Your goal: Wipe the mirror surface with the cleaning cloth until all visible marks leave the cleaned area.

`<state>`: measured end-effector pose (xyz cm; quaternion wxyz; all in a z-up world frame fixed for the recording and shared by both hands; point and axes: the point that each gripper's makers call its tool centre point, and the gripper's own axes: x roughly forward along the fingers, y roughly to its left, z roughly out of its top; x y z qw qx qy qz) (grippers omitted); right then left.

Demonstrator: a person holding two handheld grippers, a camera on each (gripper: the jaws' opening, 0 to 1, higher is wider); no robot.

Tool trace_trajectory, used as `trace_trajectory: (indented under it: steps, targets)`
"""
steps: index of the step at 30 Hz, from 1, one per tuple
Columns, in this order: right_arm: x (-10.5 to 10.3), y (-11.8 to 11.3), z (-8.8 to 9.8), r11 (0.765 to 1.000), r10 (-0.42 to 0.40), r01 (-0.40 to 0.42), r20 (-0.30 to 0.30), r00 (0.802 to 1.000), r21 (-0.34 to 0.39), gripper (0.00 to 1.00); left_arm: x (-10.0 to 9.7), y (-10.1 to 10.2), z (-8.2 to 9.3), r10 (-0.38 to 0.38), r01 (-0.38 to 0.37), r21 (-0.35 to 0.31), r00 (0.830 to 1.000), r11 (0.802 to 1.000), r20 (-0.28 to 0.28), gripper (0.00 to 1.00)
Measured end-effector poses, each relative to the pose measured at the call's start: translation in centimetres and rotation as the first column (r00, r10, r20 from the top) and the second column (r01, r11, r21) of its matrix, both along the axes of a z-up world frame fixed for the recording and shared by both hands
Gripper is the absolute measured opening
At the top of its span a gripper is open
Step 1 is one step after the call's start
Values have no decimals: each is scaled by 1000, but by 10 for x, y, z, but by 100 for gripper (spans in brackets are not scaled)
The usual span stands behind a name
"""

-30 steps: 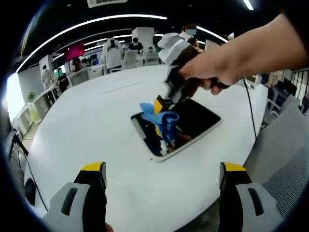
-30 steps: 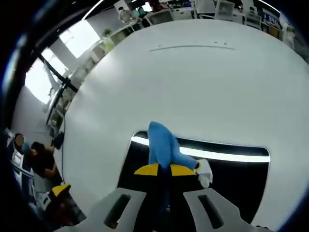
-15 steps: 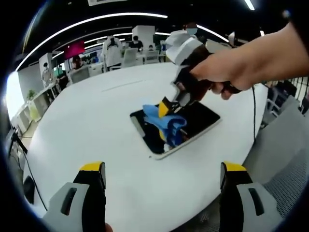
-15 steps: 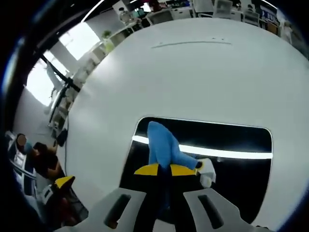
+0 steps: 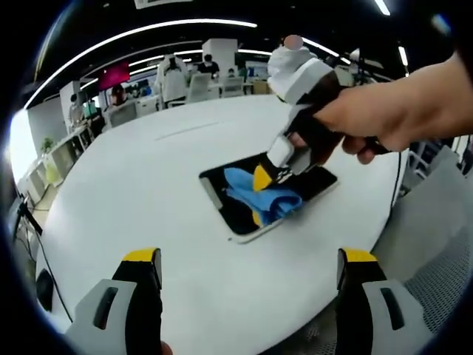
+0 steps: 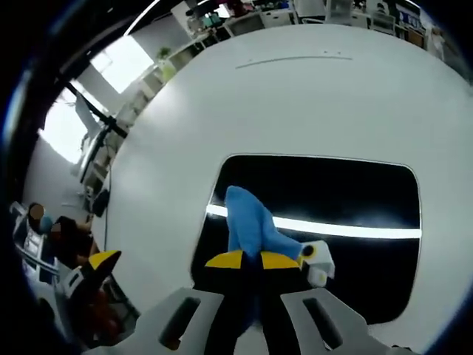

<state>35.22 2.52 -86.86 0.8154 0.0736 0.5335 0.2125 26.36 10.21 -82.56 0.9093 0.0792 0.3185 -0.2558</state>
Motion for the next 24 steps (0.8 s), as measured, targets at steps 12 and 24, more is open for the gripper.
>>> trace_trajectory:
  steps: [12,24]
  targets:
    - [-24,2,0,999,-15,16,-20,1000,44,2,1,-1,1,1,-1,-16,1000,1000,7,99]
    - [-42,7,2,998,13,-11,-20,1000,65,1,1,-3,-1,-16,16,-7,1000,1000,7,99]
